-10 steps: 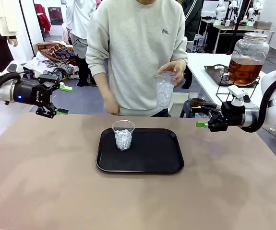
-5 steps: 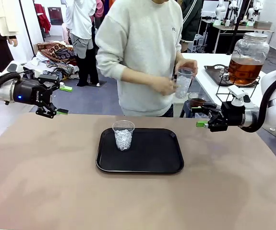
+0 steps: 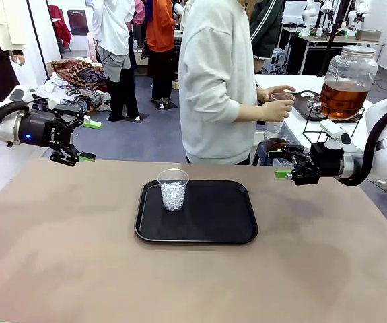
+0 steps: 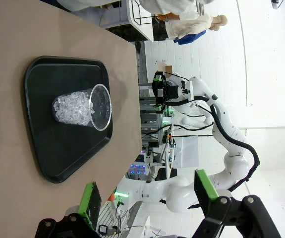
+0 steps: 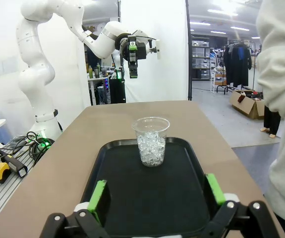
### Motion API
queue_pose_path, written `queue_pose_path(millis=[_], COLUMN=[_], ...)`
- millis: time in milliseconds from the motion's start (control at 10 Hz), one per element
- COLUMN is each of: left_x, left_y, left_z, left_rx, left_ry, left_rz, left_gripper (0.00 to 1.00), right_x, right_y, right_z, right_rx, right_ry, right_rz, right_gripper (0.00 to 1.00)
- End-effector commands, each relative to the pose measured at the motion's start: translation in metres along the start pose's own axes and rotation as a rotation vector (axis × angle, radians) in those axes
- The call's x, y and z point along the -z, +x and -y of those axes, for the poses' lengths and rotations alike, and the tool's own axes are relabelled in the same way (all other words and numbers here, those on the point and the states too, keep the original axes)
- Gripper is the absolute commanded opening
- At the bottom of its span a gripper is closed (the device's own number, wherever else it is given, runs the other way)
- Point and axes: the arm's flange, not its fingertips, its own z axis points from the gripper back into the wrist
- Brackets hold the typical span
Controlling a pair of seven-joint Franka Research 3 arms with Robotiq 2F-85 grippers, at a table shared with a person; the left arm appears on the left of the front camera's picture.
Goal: Pour the drink into the iced cup.
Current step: Pick up the iced cup indicated by the human and present it to them.
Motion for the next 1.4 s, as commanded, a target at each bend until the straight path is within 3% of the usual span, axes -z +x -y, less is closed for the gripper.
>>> queue_pose_path(millis=[0,1300], left_x=[0.0009,0.0009], left_y=[-0.0001,-0.0001], left_z=[0.0009,0.0009], left_rx=[-0.003,-0.003], left_ry=[-0.012,-0.012], left_rz=[0.009,0.009], left_gripper=[1.00,1.00], right_x=[0.0020,0.0020], right_y=[0.0045,0.0045], right_z=[0.0034,0.0034], right_rx=[0.001,0.001], right_ry=[0.002,0.002], right_rz=[-0.006,-0.006], right_gripper=[1.00,1.00])
